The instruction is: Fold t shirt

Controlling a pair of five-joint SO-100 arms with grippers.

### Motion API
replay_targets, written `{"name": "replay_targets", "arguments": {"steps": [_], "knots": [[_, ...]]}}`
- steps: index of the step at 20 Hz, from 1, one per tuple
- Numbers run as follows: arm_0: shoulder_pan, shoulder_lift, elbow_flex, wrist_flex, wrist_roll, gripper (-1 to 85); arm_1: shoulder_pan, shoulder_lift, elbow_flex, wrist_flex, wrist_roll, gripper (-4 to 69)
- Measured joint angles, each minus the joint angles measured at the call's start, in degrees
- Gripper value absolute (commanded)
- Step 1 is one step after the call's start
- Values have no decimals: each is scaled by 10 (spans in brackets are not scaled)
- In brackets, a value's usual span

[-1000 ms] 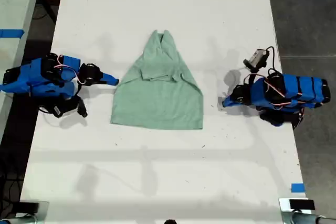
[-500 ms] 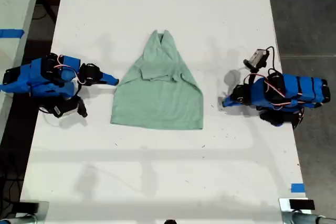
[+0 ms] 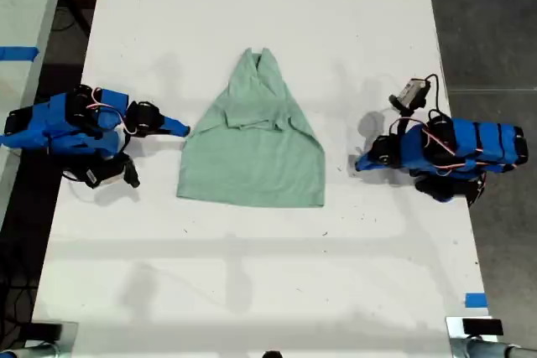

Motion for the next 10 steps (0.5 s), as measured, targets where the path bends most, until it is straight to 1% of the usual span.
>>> {"name": "replay_targets", "arguments": {"steps": [6, 9, 10], "knots": [[0, 0, 0, 0, 0, -2, 0, 0, 0, 0, 2, -25], [0, 0, 0, 0, 0, -2, -29, 0, 0, -10, 82, -25], [0, 0, 0, 0, 0, -2, -22, 0, 0, -10, 91, -25]]}}
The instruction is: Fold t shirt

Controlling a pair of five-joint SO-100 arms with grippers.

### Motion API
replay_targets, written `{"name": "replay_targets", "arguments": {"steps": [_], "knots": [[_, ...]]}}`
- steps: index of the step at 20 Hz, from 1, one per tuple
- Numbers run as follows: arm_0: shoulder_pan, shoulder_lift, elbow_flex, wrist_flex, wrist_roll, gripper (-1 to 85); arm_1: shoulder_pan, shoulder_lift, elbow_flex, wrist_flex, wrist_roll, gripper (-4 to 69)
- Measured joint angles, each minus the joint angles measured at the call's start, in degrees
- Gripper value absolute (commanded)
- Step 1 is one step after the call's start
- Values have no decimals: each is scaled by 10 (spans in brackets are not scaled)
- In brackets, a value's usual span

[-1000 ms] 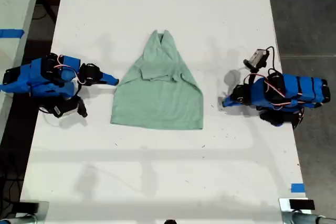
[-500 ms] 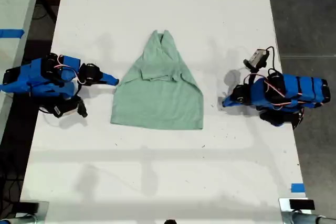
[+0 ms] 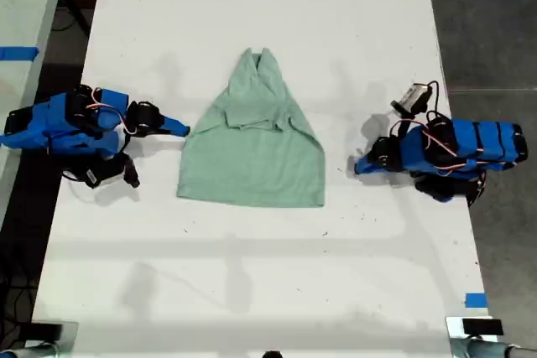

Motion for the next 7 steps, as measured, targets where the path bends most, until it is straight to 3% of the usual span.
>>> {"name": "replay_targets", "arguments": {"steps": [7], "knots": [[0, 0, 0, 0, 0, -2, 0, 0, 0, 0, 2, -25]]}}
